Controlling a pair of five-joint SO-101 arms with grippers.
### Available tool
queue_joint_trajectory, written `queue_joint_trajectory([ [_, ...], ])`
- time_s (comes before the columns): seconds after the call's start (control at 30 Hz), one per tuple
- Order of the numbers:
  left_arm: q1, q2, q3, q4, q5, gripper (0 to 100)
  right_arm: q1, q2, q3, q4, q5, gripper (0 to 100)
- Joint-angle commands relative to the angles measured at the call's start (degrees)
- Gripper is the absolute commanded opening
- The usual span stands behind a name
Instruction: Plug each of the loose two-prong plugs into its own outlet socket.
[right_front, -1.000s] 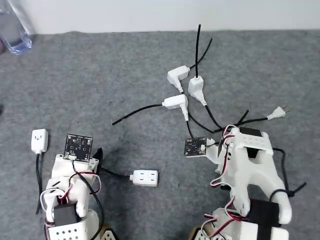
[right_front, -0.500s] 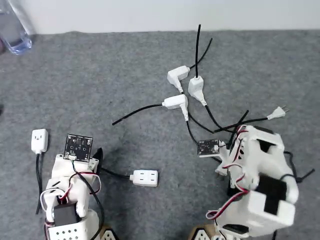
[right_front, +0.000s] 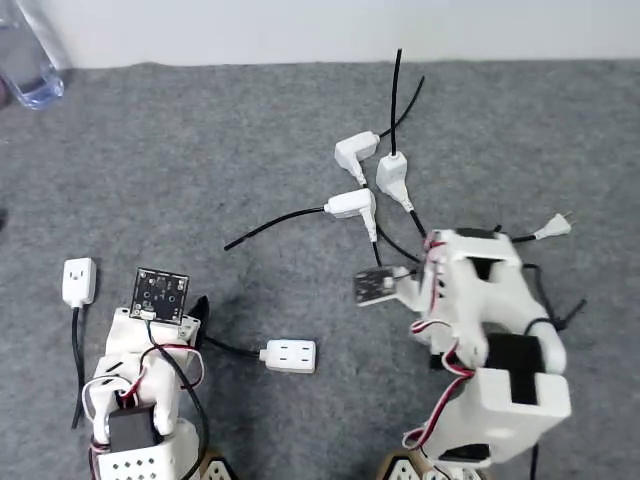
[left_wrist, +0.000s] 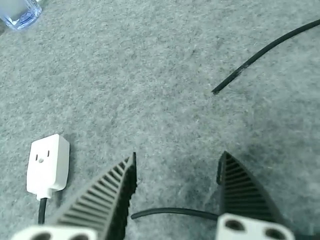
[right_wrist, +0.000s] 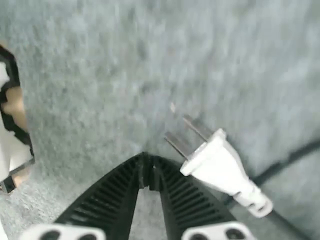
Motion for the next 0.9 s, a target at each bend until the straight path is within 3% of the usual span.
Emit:
queue_joint_trajectory([
  [0.0,0.5,-0.6,-0.1,-0.5,-0.5,25,-4.9,-0.1,-2.5,0.3,-3.3,0.8],
  [0.27,0.5,-0.6,-0.1,-0.5,-0.5,25,-9.1,-0.1,-4.4,1.5,-7.5,0.8],
  [0.67,0.5,-0.6,-0.1,-0.5,-0.5,25,-15.3,0.0,-10.3,11.7,-8.8,0.8],
  [0.87,0.4,-0.6,-0.1,-0.5,-0.5,25,-11.7,0.3,-10.2,13.8,-8.7,0.8],
])
